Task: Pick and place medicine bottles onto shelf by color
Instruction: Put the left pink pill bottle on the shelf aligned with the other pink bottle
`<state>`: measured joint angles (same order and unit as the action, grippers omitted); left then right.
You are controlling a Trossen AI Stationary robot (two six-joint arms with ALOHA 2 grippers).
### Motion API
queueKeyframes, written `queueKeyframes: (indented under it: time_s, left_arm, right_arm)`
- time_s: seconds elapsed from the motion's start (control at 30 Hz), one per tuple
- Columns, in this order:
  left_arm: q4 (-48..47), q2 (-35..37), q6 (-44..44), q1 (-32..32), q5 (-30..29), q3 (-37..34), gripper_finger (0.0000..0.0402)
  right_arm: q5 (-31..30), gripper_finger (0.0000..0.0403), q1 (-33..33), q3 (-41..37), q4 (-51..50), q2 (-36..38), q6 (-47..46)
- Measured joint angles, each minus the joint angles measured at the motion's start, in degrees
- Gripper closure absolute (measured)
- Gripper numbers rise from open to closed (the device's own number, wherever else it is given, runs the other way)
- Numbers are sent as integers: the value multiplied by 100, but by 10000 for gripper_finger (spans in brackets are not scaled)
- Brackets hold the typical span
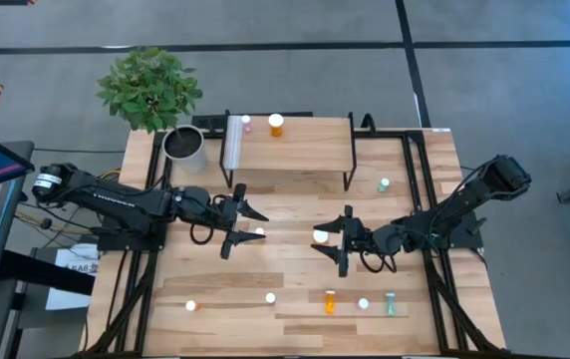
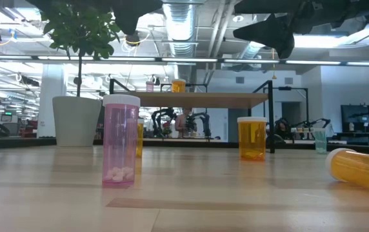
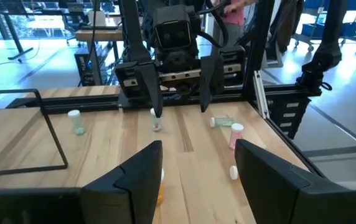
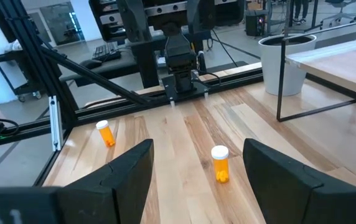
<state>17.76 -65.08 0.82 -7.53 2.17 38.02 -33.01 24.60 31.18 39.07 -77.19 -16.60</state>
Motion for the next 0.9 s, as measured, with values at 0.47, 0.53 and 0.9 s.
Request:
queueKeyframes:
  time_s: [0.47,0.53,0.9]
  left_arm:
    - [20,0,4,0,0,2,212]
    - [20,0,4,0,0,2,212]
    - [144,-1,-20,2,-27,4,212]
  right_arm:
    - [0,134,0,0,0,0,0]
    - [1,134,0,0,0,0,0]
    - [1,134,0,0,0,0,0]
